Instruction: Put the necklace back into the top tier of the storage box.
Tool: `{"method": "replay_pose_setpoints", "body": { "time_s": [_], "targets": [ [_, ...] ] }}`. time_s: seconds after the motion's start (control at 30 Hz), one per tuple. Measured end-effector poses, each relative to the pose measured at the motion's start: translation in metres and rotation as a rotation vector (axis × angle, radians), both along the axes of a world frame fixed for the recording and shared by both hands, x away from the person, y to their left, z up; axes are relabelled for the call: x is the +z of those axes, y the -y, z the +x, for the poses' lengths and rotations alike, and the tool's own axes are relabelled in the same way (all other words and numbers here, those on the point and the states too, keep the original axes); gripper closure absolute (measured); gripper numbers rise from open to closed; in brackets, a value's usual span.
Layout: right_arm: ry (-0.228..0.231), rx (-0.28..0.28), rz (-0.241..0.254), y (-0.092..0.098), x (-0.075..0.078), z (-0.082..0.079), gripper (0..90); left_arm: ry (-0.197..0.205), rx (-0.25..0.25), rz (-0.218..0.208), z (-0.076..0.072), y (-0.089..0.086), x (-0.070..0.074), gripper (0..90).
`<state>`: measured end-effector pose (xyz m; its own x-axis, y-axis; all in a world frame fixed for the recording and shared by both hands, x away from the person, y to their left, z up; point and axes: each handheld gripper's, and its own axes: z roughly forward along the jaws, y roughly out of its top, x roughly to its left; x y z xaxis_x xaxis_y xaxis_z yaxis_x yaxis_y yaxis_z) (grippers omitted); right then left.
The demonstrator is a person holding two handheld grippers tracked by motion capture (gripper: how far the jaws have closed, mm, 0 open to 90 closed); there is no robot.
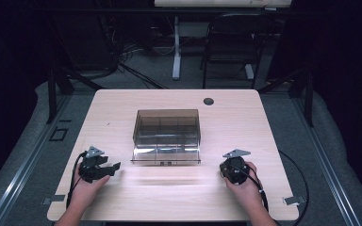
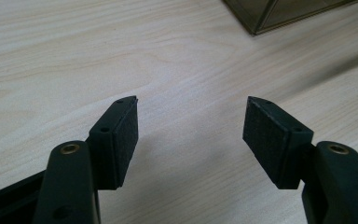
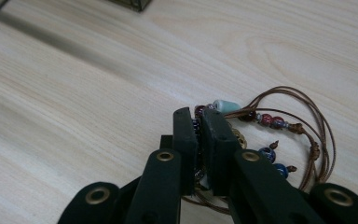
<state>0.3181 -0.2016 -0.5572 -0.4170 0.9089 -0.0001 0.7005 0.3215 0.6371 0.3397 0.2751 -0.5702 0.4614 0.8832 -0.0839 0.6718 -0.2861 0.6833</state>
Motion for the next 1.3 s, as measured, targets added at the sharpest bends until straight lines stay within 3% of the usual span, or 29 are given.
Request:
{"method": "replay_pose_setpoints", "body": {
  "time_s": [0.33, 0.67, 1.07, 1.3],
  "targets": [
    [0.019, 0.002, 0.048, 0.008, 0.015, -0.004, 85.0, -0.001, 0.002, 0.002, 0.0, 0.0, 0.0, 35.9],
    [0.018, -0.025, 0.133, 0.027, 0.031, -0.002, 85.0, -0.002, 0.005, 0.004, 0.0, 0.001, -0.001, 35.9],
    [0.077, -0.014, 0.156, 0.044, 0.071, 0.0, 85.0, -0.008, 0.006, 0.001, 0.0, 0.0, -0.002, 35.9],
    [0.094, -0.002, 0.16, 0.043, 0.083, 0.001, 84.9, -0.006, 0.004, 0.001, 0.0, 0.0, -0.002, 35.9]
  ]
}}
